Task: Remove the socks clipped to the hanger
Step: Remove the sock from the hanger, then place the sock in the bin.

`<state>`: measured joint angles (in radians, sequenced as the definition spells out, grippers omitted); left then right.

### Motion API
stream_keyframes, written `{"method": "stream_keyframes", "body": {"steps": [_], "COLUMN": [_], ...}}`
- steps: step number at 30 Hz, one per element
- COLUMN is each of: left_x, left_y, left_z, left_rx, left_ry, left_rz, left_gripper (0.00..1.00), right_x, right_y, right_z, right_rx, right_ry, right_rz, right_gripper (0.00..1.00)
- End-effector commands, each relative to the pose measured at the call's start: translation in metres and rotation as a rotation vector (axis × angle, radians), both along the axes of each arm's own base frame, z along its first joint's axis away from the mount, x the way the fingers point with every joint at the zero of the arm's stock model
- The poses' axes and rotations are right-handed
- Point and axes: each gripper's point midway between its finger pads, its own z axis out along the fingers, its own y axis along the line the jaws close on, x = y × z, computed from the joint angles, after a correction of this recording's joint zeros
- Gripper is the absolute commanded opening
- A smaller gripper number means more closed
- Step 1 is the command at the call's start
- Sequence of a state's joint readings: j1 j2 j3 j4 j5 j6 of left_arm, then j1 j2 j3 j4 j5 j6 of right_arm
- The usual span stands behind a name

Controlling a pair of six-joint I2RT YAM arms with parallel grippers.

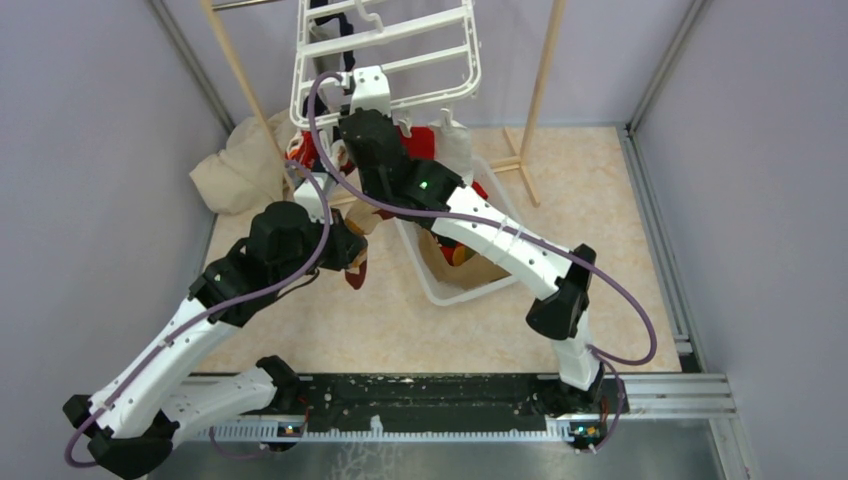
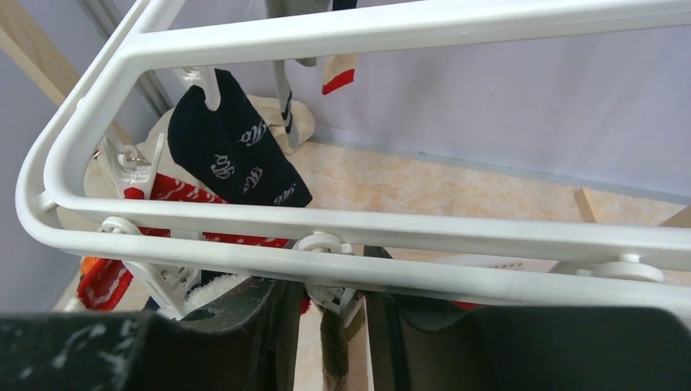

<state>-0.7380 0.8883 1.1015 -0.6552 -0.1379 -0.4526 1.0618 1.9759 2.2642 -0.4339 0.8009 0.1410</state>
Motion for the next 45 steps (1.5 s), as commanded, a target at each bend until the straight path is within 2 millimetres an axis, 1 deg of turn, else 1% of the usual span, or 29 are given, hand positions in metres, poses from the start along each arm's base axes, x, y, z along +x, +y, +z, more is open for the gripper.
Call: {"method": "stream_keyframes", "body": {"steps": [1, 2, 3, 5, 18, 23, 25, 26, 27, 30, 33, 34, 38, 40, 43, 44, 45], "left_x": [0.003, 0.003, 0.003, 0.003, 0.001, 0.000, 0.000, 0.000, 0.000, -0.001, -0.001, -0.001, -0.001, -0.001, -0.001, 0.000, -0.001], "left_y": [-0.004, -0.004, -0.004, -0.004, -0.002, -0.004, -0.005, -0.005, -0.005, -0.006, -0.007, -0.007, -0.010, -0.012, -0.018, -0.020, -0.023], "left_z": [0.005, 0.005, 0.005, 0.005, 0.002, 0.012, 0.016, 0.017, 0.018, 0.021, 0.024, 0.025, 0.034, 0.041, 0.051, 0.054, 0.057], "left_rx": [-0.023, -0.022, -0.022, -0.024, -0.025, -0.044, -0.047, -0.047, -0.048, -0.051, -0.055, -0.056, -0.064, -0.069, -0.078, -0.081, -0.087], "left_ry": [-0.015, -0.016, -0.015, -0.016, -0.013, -0.029, -0.032, -0.034, -0.034, -0.037, -0.040, -0.042, -0.057, -0.063, -0.072, -0.071, -0.073], "left_rz": [-0.005, -0.006, -0.006, -0.006, -0.004, -0.016, -0.019, -0.021, -0.022, -0.027, -0.033, -0.034, -0.051, -0.064, -0.088, -0.095, -0.107], "left_gripper": [0.14, 0.13, 0.13, 0.13, 0.13, 0.13, 0.13, 0.13, 0.13, 0.13, 0.13, 0.13, 0.13, 0.13, 0.14, 0.14, 0.14], "right_x": [-0.012, -0.011, -0.012, -0.012, -0.015, -0.017, -0.019, -0.020, -0.021, -0.025, -0.029, -0.030, -0.039, -0.046, -0.059, -0.065, -0.070], "right_y": [-0.016, -0.016, -0.016, -0.016, -0.014, -0.012, -0.011, -0.011, -0.010, -0.011, -0.015, -0.017, -0.024, -0.030, -0.047, -0.058, -0.066], "right_z": [0.048, 0.047, 0.047, 0.046, 0.045, 0.041, 0.037, 0.035, 0.033, 0.024, 0.015, 0.012, 0.002, -0.005, -0.012, -0.009, -0.011], "right_rx": [0.109, 0.106, 0.105, 0.102, 0.117, 0.118, 0.120, 0.119, 0.119, 0.128, 0.137, 0.139, 0.140, 0.147, 0.179, 0.203, 0.218], "right_ry": [-0.070, -0.069, -0.069, -0.068, -0.061, -0.045, -0.030, -0.022, -0.013, 0.014, 0.037, 0.044, 0.079, 0.100, 0.126, 0.125, 0.131], "right_rz": [-0.005, -0.005, -0.005, -0.008, 0.020, 0.040, 0.052, 0.057, 0.068, 0.087, 0.096, 0.099, 0.117, 0.127, 0.131, 0.128, 0.123], "right_gripper": [0.26, 0.23, 0.12, 0.00, 0.00, 0.00, 0.05, 0.10, 0.20, 0.42, 0.51, 0.55, 0.62, 0.63, 0.65, 0.65, 0.65]}}
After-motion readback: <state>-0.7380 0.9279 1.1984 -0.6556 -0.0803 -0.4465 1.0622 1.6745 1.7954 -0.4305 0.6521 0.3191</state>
